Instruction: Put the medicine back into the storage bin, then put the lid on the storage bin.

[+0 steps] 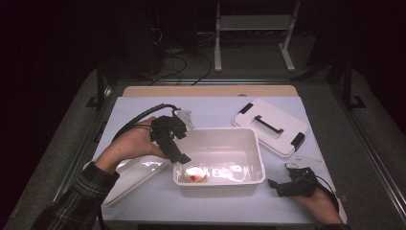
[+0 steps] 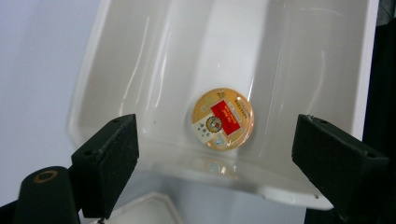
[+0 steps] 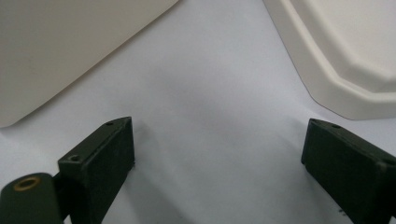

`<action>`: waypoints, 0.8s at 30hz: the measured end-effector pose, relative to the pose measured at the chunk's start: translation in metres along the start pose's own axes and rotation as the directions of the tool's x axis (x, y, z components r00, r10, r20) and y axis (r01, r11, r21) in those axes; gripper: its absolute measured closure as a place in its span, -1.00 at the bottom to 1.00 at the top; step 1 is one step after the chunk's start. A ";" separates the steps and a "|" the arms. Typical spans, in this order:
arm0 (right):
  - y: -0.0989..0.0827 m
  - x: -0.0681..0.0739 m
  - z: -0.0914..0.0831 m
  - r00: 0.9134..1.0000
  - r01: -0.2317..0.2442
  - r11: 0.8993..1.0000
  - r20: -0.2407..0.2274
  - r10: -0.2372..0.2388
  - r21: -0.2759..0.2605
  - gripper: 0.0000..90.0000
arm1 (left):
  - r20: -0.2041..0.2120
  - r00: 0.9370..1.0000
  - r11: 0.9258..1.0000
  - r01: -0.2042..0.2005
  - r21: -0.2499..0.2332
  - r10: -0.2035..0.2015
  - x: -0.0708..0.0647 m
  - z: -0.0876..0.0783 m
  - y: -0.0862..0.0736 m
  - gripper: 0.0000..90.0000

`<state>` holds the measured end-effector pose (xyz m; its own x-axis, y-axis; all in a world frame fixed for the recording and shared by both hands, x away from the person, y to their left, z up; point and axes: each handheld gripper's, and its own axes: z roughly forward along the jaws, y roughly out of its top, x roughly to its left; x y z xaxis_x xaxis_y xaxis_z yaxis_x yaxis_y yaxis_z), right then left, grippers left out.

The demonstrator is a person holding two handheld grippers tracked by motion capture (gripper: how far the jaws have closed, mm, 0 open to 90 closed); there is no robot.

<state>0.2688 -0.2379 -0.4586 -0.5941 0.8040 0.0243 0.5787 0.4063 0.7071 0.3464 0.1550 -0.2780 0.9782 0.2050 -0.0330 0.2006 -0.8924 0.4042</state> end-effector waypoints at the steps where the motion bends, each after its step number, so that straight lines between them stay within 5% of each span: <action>1: 0.000 0.000 0.000 1.000 -0.001 1.000 0.000 0.001 0.000 -0.81 | -0.004 1.000 1.000 0.003 -0.002 -0.003 0.001 -0.002 -0.002 -0.69; 11: 0.000 0.000 0.000 1.000 0.002 1.000 0.001 -0.002 0.001 -0.81 | -0.057 0.996 0.997 0.074 -0.034 -0.075 0.008 -0.024 -0.035 -0.69; 24: 0.000 0.000 0.000 1.000 0.003 1.000 0.001 -0.003 0.000 -0.81 | -0.140 0.967 0.977 0.206 -0.054 -0.211 0.017 -0.027 -0.086 -0.63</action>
<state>0.2688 -0.2379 -0.4587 -0.5951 0.8033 0.0218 0.5774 0.4085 0.7069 0.3440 0.2463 -0.2886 0.8963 0.4433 0.0107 0.3944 -0.8079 0.4378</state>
